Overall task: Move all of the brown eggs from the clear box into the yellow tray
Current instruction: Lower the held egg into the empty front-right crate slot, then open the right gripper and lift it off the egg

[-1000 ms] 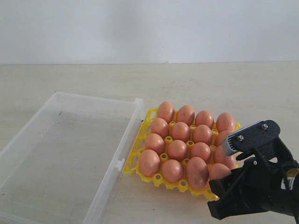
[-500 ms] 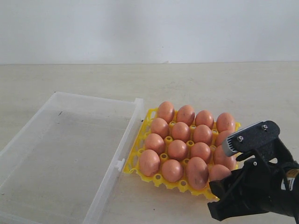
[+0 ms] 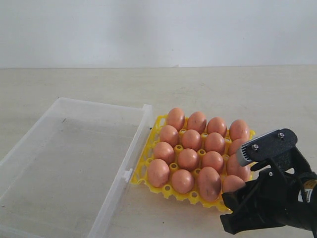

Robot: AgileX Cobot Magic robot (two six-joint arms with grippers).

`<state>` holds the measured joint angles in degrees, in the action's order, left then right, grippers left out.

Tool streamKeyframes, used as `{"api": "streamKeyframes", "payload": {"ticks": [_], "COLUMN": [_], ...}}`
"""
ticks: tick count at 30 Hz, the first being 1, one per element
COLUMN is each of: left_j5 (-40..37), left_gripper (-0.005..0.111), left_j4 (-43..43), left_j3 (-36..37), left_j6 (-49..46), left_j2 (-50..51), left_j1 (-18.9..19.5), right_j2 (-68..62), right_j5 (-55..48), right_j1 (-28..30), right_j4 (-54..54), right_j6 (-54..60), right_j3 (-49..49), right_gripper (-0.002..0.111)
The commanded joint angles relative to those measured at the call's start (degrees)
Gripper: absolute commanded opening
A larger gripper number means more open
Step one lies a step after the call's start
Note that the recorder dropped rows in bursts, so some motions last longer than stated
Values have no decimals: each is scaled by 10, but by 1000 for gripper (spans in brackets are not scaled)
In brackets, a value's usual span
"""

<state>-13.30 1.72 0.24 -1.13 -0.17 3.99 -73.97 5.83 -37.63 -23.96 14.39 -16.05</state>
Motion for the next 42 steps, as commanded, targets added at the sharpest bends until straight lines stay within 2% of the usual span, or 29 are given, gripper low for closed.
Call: {"api": "streamKeyframes", "payload": {"ticks": [1, 9, 15, 20, 23, 37, 40, 42], "left_j5": [0, 0, 0, 0, 0, 0, 0, 0], "left_gripper": [-4, -4, -4, -4, -4, -4, -4, -4], "left_j4": [3, 3, 3, 3, 3, 3, 3, 3], "left_j3": [-2, -2, -2, -2, -2, -2, -2, -2], "left_j6": [0, 0, 0, 0, 0, 0, 0, 0], "left_j2": [2, 2, 2, 2, 2, 2, 2, 2], "left_j1": [0, 0, 0, 0, 0, 0, 0, 0], "right_j2": [0, 0, 0, 0, -33, -36, 16, 44], "right_j5": [8, 11, 10, 9, 9, 17, -11, -54], "right_j1": [-1, -1, -1, -1, -1, -1, 1, 26], "right_j4": [0, 0, 0, 0, 0, 0, -5, -3], "right_j6": [-4, -4, -6, -16, -33, -38, -47, -47], "right_j3": [1, 1, 1, 1, 1, 1, -1, -1], "right_gripper": [33, 32, 44, 45, 61, 62, 62, 62]}}
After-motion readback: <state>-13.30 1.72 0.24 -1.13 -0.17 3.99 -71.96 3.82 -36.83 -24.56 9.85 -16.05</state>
